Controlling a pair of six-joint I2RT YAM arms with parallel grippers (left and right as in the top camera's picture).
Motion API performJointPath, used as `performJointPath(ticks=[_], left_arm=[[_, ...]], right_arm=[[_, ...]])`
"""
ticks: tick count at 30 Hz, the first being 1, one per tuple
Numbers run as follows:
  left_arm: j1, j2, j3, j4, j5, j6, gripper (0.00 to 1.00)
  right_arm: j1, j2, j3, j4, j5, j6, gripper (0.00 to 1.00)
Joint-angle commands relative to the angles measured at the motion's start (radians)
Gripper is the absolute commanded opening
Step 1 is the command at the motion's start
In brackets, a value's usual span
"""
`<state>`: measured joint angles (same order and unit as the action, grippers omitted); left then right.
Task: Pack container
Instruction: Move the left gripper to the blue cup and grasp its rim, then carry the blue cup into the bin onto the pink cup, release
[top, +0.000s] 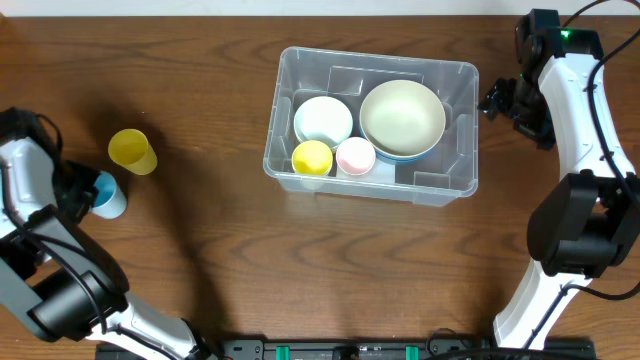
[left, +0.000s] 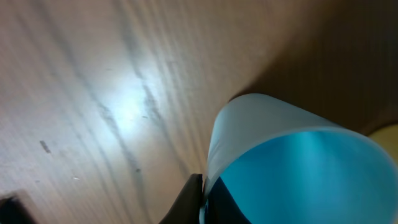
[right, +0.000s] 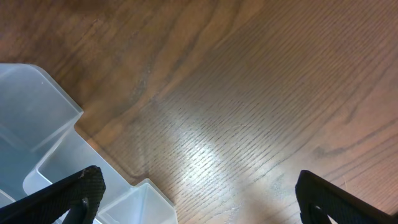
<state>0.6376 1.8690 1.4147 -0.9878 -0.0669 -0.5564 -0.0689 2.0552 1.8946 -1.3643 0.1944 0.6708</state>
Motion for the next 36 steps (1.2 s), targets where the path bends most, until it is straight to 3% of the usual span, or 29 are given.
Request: performJointPath(ticks=[1,8,12,16,21,30,36], left_arm=[[0.048,-0.087,-0.005,-0.006,-0.019,-0.002,0.06],[0.072,-0.391,0.002,0.002,-0.014,-0.002,0.06],[0.029,-0.616,0.006,0.054,0.095,0.072,0.06],[-0.079,-0.826,0.006,0.164,0.253,0.148,0.06],[-0.28,-0.983,0.006,0.246,0.277,0.164,0.06],[-0.667,-0.912,0.006,0.288,0.356,0.174,0.06],[-0.937,-0.707,0.006,0.323,0.354,0.303,0.06]], right_arm=[[0.003,-0.003,-0.001,0.0,0.007,0.016,0.99],[0.003,-0.003,-0.001,0.0,0.007,0.016,0.99],[0.003,-0.003,-0.001,0.0,0.007,0.016,0.99],[0.003,-0.003,-0.001,0.0,0.007,0.016,0.99],[0.003,-0.003,-0.001,0.0,0.007,0.016,0.99],[0.003,-0.003,-0.001,0.0,0.007,0.016,0.99],[0.003,-0.003,-0.001,0.0,0.007,0.016,0.99]])
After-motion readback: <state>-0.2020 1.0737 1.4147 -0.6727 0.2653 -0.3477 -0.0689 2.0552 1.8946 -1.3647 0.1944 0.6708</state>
